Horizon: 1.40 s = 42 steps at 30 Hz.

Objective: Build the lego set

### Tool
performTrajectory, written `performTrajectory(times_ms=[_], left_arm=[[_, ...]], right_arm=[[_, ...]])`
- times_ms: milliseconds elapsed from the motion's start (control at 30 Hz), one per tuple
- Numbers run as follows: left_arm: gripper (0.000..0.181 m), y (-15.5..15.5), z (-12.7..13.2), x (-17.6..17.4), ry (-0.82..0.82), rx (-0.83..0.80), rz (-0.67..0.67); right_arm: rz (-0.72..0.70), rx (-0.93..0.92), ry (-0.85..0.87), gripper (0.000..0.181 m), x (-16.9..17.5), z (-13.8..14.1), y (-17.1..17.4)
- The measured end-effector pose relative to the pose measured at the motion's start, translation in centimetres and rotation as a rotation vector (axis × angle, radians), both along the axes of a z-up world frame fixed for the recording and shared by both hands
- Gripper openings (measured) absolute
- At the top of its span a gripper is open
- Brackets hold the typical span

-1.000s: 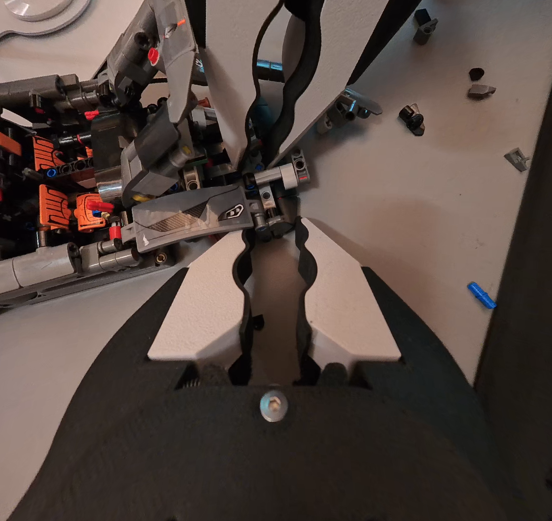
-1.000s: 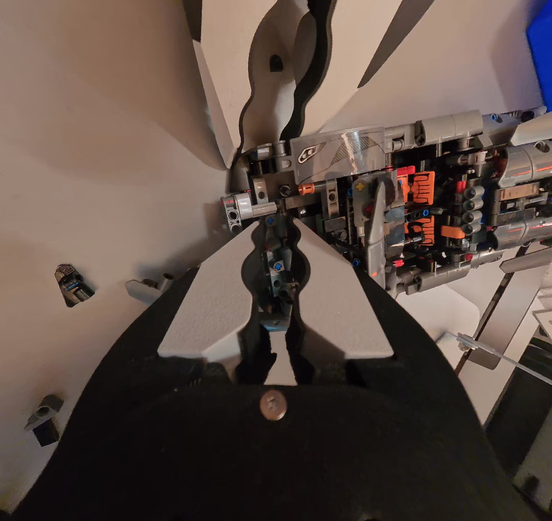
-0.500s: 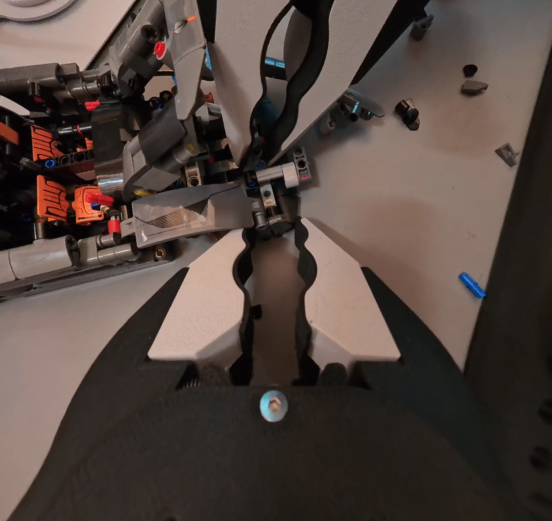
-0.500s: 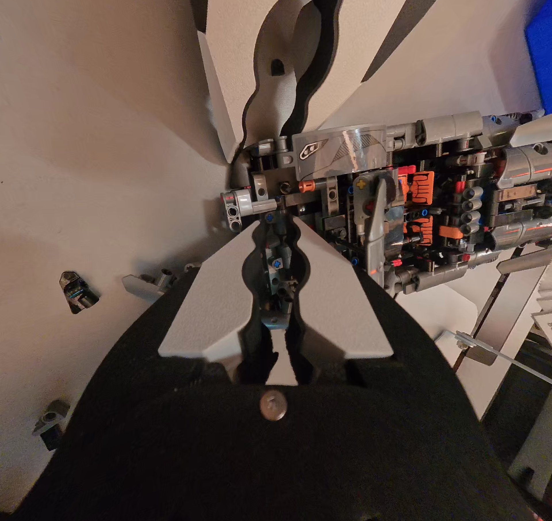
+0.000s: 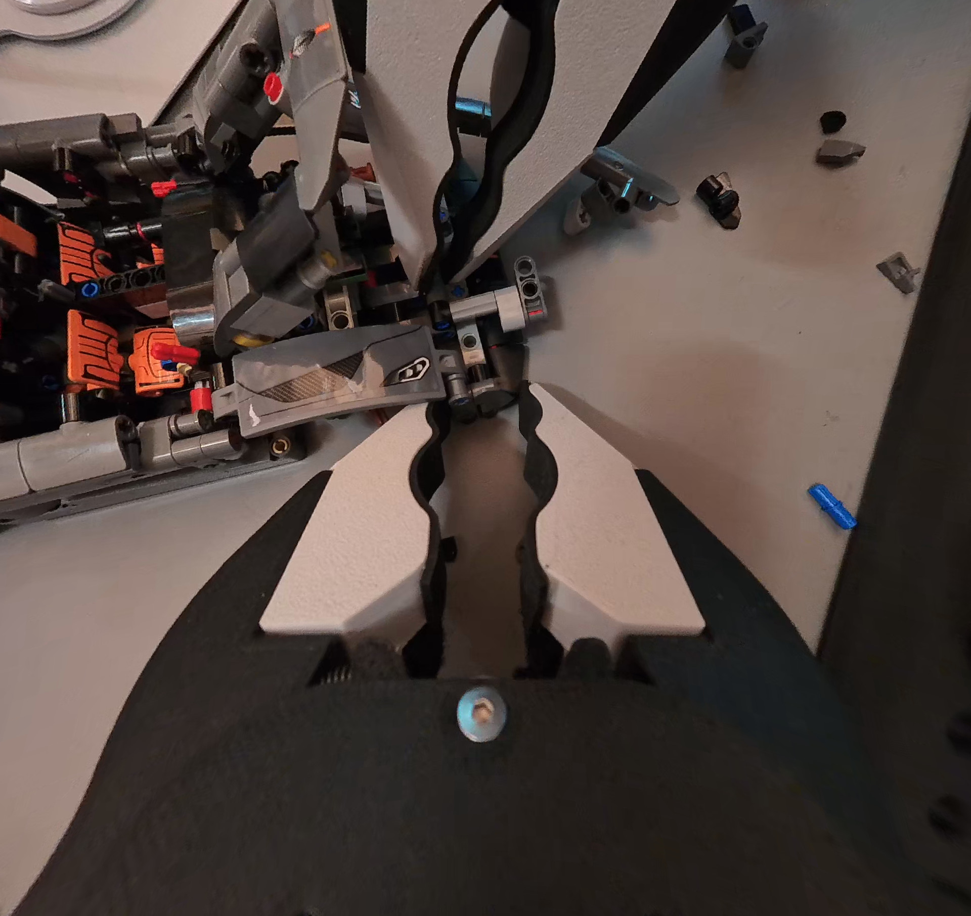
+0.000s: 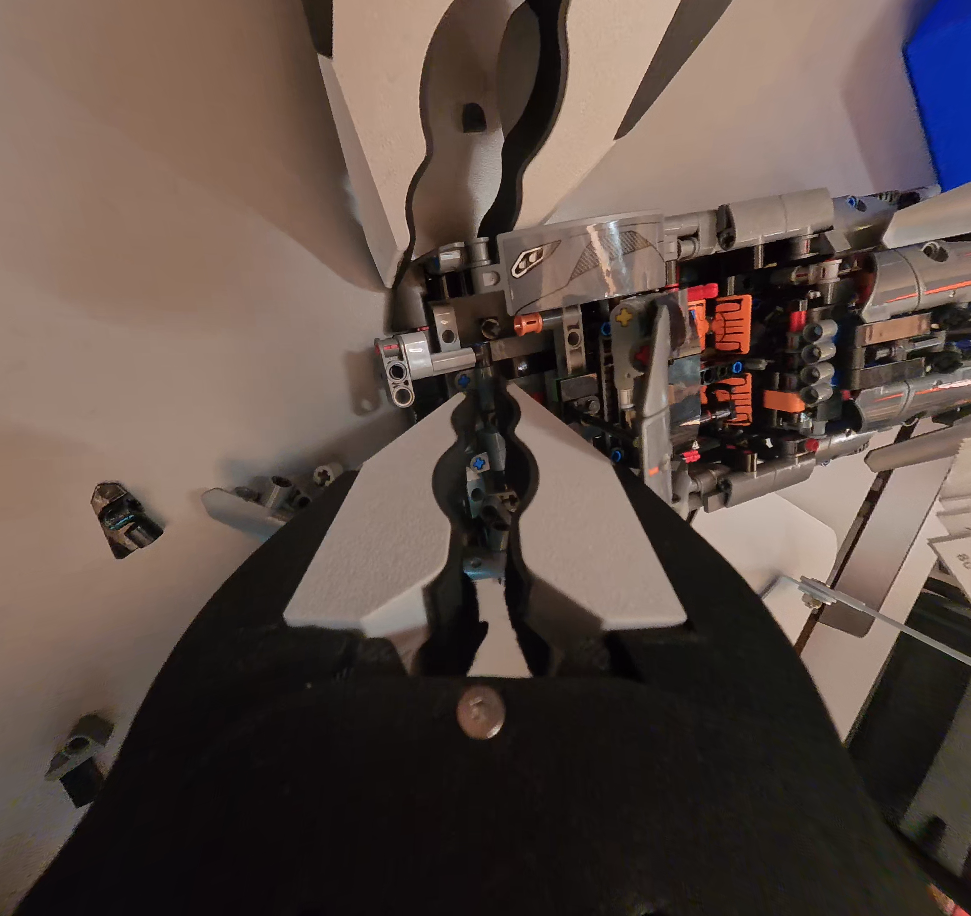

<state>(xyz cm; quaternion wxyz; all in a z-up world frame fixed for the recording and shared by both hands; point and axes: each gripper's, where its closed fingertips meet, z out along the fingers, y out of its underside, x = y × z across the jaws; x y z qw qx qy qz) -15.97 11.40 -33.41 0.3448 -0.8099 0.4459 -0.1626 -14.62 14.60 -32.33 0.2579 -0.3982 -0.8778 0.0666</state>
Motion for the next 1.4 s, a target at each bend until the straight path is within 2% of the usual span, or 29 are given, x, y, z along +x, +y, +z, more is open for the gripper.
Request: performTrajectory(times_ms=[633, 867, 1200, 1400], left_arm=[[0.023, -0.10, 0.03, -0.45, -0.023, 0.001, -0.025], [0.023, -0.21, -0.04, -0.20, 0.024, 0.037, 0.015], [0.022, -0.36, -0.01, -0.75, -0.010, 0.020, -0.036], [0.021, -0.46, 0.04, -0.48, 0.028, 0.020, -0.001]], right_arm=[[-0.015, 0.033, -0.009, 0.005, 0.03, -0.11, 0.14], [-0.032, 0.020, -0.016, 0.004, 0.15, -0.13, 0.21], [-0.022, 0.030, -0.004, 0.005, -0.04, -0.14, 0.10], [-0.026, 0.030, -0.015, 0.004, 0.07, -0.16, 0.12]])
